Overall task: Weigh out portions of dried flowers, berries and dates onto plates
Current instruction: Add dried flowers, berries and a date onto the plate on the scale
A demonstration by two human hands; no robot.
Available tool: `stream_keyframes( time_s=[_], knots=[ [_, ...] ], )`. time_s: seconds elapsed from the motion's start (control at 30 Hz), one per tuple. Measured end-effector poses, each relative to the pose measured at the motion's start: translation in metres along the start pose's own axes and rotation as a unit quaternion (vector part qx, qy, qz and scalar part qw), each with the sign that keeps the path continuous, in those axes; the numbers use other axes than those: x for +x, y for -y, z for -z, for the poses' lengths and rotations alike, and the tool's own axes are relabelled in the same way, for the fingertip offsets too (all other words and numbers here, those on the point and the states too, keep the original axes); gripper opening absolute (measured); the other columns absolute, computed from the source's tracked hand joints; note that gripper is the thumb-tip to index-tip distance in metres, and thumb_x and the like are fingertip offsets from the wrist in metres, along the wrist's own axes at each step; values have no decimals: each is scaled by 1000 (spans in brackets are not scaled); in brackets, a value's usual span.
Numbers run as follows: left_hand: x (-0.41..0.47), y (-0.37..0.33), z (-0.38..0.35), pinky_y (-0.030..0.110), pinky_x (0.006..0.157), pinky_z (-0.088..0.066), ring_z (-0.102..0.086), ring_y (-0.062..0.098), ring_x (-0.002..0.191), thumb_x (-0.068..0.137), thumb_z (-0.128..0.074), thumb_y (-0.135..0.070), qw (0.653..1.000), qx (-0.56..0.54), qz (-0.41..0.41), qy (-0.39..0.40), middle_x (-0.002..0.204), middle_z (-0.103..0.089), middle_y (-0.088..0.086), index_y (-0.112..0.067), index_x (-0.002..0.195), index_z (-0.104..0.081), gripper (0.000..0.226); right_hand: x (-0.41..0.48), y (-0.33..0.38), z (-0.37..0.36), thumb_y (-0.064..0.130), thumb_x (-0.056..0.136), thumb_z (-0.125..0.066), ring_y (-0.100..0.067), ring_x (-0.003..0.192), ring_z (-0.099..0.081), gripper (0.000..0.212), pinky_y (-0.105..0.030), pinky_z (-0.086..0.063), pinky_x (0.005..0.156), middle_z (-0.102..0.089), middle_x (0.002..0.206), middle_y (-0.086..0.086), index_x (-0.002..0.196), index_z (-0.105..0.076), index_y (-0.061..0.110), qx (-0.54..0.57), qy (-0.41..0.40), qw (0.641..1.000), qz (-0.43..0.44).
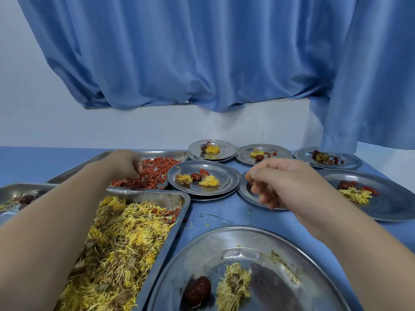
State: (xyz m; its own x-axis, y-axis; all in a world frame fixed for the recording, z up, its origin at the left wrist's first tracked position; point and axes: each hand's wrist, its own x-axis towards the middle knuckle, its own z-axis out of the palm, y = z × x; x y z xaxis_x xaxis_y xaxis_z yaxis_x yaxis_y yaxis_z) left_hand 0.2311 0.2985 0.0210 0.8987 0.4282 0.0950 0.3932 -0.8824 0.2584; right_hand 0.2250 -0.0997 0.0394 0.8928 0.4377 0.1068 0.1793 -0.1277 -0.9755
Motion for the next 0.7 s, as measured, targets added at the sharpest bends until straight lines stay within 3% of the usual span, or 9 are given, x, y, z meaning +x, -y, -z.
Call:
stream_keyframes(
  time_s=[0.2,0.33,0.53,0.7],
  knots=[
    [-2,-1,1,26,69,-51,-62,9,81,83,-62,8,1000,-8,-2,4,87,-68,-6,-26,79,-67,35,2,-3,2,15,85,-60,-11,47,-53,18,-20,-42,44,-63,56,2,70,-70,16,-2,-1,1000,0],
    [-6,-8,1,21,59,-47,-66,14,76,82,-67,7,999,-44,-10,-6,84,-70,2,-17,80,-69,24,4,-6,4,17,85,-60,-10,47,-53,17,-20,-42,43,-64,57,3,70,-70,17,-18,7,1000,-4],
    [-29,-31,8,19,61,-49,-69,8,62,85,-66,3,995,-87,-50,-10,75,-73,1,-17,83,-71,21,1,-6,4,19,85,-60,-9,48,-54,13,-19,-43,45,-65,58,4,78,-70,14,-57,31,998,-10],
    [-76,-73,24,11,61,-51,-70,5,66,88,-66,1,978,-168,-124,3,83,-74,3,-19,87,-72,21,-4,6,6,17,86,-60,-10,48,-53,15,-21,-42,45,-65,59,1,77,-70,12,-54,39,998,3]
  ],
)
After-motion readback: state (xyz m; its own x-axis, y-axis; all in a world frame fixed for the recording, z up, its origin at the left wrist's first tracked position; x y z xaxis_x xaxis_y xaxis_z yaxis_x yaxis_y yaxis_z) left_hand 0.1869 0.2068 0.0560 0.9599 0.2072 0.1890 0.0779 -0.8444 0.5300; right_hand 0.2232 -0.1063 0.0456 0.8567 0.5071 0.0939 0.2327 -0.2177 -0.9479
